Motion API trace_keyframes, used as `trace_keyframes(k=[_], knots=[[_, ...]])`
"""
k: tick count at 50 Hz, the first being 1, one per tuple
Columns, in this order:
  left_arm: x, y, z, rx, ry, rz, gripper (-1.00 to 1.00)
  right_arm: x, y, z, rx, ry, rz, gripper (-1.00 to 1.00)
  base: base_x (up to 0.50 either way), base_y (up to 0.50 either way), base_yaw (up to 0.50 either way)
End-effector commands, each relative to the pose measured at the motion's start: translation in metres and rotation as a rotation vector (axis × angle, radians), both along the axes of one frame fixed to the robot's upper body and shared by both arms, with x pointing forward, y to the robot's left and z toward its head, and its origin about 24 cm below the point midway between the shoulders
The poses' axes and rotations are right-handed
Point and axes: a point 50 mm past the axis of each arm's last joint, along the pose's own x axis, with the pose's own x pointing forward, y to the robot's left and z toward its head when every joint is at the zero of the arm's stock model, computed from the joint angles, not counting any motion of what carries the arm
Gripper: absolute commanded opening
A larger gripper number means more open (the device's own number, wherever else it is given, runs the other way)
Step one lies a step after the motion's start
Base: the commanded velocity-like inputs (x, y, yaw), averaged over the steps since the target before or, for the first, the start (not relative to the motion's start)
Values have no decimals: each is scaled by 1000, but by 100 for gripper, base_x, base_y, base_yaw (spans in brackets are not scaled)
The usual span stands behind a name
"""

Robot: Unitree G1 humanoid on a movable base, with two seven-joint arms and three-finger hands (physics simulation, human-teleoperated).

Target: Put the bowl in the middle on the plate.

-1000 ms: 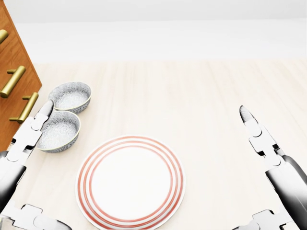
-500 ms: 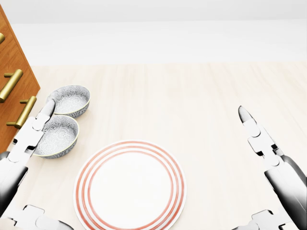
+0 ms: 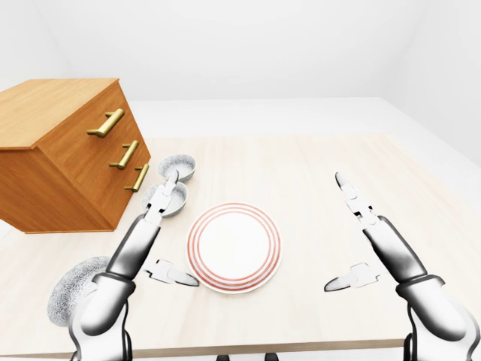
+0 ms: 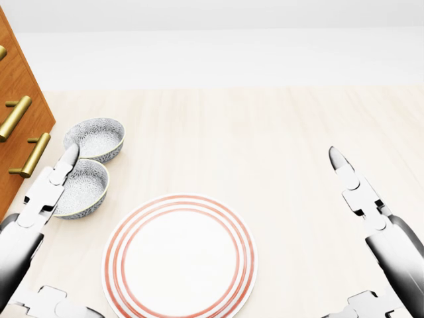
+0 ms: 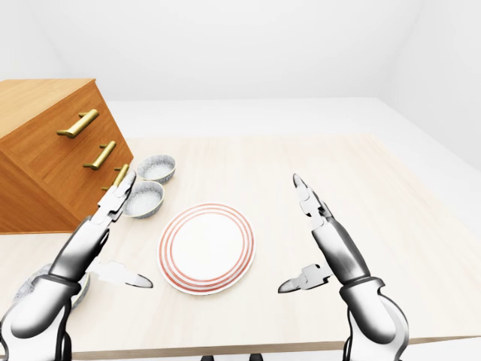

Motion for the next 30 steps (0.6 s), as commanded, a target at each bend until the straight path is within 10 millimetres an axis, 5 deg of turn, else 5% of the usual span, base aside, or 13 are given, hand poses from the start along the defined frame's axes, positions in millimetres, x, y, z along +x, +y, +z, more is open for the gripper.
trace_keyframes(k=[1,16,30], knots=[[-1,-2,-4,-15,16,-1,100,-2,2,3,-6,-11,15,100,50,0,0],[5,-3,15,-65,-84,-46,100,1,0,2,-17,-11,-6,100,41,4,0],[15,-5,15,94,-58,-29,100,-1,2,4,-23,-12,-1,100,28,1,0]])
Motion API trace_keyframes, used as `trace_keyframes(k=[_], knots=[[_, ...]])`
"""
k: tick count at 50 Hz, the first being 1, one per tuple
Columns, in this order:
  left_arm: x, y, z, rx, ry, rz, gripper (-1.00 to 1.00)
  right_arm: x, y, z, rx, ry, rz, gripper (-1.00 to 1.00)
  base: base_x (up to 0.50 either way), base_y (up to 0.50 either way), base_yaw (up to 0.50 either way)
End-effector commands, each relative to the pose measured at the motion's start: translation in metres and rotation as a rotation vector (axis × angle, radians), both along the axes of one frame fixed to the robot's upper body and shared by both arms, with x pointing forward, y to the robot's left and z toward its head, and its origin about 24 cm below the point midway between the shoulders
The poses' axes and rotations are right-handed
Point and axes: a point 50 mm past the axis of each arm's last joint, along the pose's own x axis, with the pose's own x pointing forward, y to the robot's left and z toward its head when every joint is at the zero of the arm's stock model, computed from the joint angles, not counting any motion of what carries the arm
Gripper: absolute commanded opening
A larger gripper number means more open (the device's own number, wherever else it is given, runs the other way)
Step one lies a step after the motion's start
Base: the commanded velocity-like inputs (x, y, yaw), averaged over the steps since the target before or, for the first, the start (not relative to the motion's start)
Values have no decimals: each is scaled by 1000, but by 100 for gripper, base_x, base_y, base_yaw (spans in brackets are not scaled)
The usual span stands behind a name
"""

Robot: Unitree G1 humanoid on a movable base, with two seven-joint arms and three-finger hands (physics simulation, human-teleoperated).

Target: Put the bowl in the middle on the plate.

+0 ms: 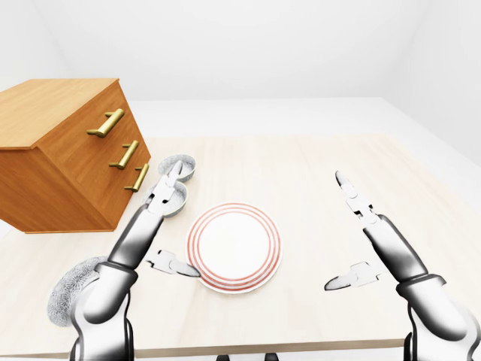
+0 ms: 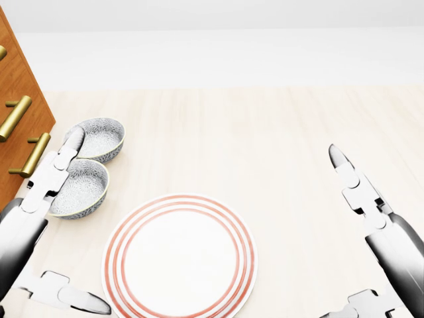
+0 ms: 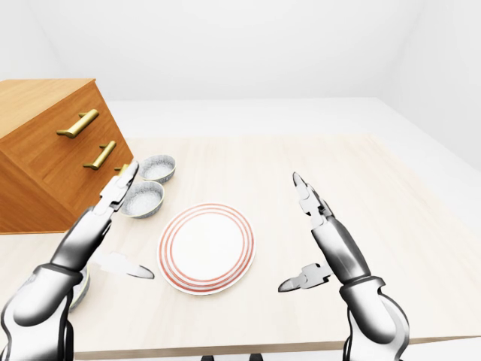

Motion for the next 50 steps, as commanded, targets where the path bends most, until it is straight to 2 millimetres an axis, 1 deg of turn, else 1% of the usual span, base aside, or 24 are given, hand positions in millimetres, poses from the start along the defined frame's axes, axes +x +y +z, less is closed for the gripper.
trace_keyframes(k=[1,6,9,11,12,15,16,18,20,22,25,29,35,36,38,40,47,50], knots=[[6,-1,5,62,-8,-8,100,-1,1,0,-5,1,1,100,28,1,0],[15,3,-1,96,19,26,100,-1,1,0,-6,2,2,100,27,2,0],[22,5,2,168,20,43,100,0,0,-1,-2,8,-1,100,27,1,0],[24,5,4,175,14,46,100,0,0,-2,0,11,-2,100,27,2,0],[28,9,3,218,19,79,100,1,-1,-3,3,15,-5,100,26,2,0],[29,9,3,219,22,84,100,1,-1,-3,4,15,-5,100,26,2,0],[35,11,6,254,10,106,100,2,-2,-5,9,21,-9,100,27,1,0],[38,12,6,274,14,117,100,2,-2,-6,9,22,-9,100,27,1,0],[48,18,9,327,7,162,100,2,-1,-5,8,21,-7,100,27,1,0],[52,19,16,361,-9,173,100,2,-1,-5,6,21,-7,100,27,1,0],[57,21,19,390,-15,193,100,2,-1,-6,5,23,-7,100,26,1,0],[64,27,14,417,7,228,100,3,-2,-7,9,29,-9,100,26,1,0],[68,28,19,448,-1,232,100,4,-4,-10,17,39,-14,100,26,1,0],[70,29,18,490,-15,238,100,3,-3,-7,10,31,-9,100,26,2,0],[72,29,18,511,-19,238,100,3,-3,-8,11,33,-10,100,26,1,0],[73,28,22,519,-24,240,100,3,-2,-7,9,30,-9,100,26,1,0],[77,29,20,577,-29,245,100,4,-3,-10,15,38,-13,100,26,1,0],[77,28,20,625,-41,248,100,2,-1,-5,3,24,-4,100,26,1,0]])
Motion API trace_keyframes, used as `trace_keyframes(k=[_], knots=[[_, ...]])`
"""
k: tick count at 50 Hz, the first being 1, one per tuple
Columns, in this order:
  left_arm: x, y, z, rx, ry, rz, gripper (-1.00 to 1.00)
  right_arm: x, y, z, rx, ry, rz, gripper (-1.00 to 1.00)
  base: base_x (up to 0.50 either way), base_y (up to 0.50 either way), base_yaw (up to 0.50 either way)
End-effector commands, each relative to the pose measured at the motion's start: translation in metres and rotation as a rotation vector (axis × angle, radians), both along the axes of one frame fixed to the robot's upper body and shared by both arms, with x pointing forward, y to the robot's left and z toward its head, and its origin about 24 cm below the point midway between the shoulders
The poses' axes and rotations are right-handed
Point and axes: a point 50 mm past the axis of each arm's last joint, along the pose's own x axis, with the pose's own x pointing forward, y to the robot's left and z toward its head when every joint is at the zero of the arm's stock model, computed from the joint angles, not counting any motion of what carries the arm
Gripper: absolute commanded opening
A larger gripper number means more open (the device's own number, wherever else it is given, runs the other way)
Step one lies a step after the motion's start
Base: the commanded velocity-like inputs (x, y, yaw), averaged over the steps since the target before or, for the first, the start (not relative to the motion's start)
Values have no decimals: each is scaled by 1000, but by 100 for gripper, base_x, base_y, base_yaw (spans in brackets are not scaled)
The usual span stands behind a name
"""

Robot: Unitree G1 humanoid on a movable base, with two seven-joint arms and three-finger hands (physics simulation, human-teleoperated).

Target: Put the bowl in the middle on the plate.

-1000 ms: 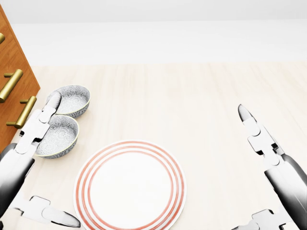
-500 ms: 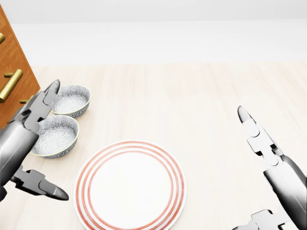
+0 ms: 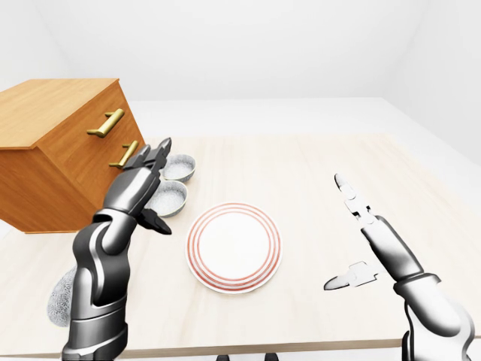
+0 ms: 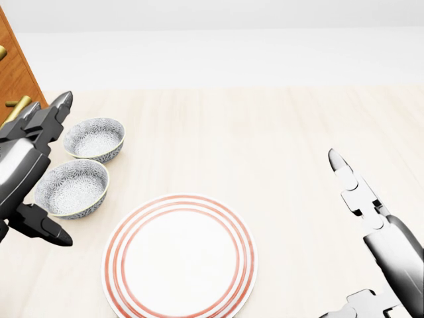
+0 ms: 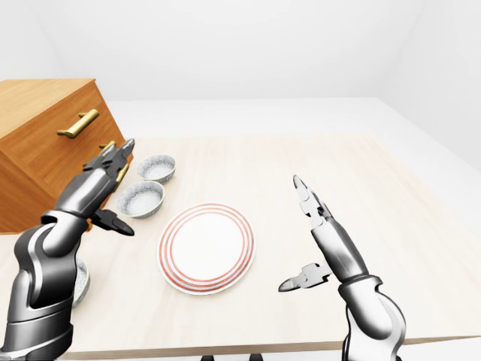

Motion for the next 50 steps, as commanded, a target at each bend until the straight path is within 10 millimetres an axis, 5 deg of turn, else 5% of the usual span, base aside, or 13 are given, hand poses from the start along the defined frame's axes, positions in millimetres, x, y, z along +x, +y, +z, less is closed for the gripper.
trace_keyframes(k=[1,50], knots=[[6,1,2,125,-14,18,100,-1,2,4,-11,-12,9,100,26,1,0],[42,-11,-22,216,21,15,100,-1,1,2,-9,-5,9,100,25,1,0]])
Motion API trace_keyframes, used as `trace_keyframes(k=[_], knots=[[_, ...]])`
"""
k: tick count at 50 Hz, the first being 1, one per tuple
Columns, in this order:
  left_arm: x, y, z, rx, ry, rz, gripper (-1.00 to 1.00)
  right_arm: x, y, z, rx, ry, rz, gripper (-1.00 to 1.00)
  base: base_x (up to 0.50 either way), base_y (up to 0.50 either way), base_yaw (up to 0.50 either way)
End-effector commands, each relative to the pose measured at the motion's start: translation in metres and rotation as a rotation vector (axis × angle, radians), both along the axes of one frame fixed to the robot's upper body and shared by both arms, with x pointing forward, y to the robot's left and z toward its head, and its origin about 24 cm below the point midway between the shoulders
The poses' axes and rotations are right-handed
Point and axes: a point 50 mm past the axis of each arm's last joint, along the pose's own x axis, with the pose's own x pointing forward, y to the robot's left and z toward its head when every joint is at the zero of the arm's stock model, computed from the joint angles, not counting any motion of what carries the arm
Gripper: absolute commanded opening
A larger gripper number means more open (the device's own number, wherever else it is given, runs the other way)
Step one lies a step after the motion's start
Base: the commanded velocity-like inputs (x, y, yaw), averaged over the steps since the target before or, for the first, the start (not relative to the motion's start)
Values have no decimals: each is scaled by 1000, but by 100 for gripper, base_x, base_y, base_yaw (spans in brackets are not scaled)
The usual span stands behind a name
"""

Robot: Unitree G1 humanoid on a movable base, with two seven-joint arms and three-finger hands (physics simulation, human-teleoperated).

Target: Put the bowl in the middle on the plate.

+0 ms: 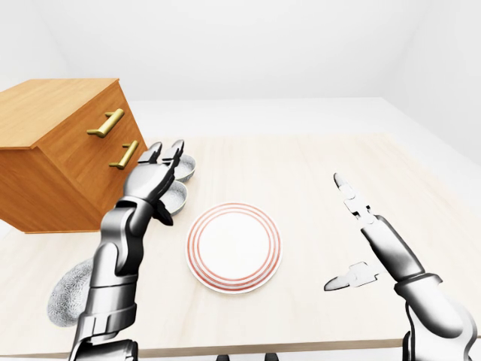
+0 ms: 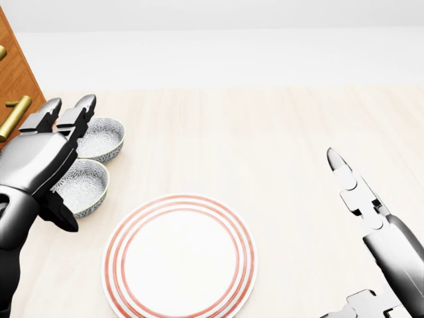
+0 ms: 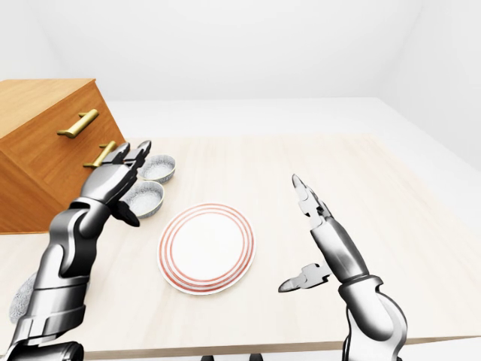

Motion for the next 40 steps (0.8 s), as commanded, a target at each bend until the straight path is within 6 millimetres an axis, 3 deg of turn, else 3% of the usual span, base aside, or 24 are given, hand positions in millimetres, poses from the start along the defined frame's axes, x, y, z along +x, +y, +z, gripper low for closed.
trace_keyframes(k=[1,24,40], knots=[[6,-2,-6,7,13,4,100,0,-1,-2,5,6,-4,100,25,1,0],[24,1,-24,8,41,40,100,0,0,1,-2,-1,3,100,25,1,0],[37,0,-21,19,32,46,100,0,1,2,-5,-5,7,100,25,1,0]])
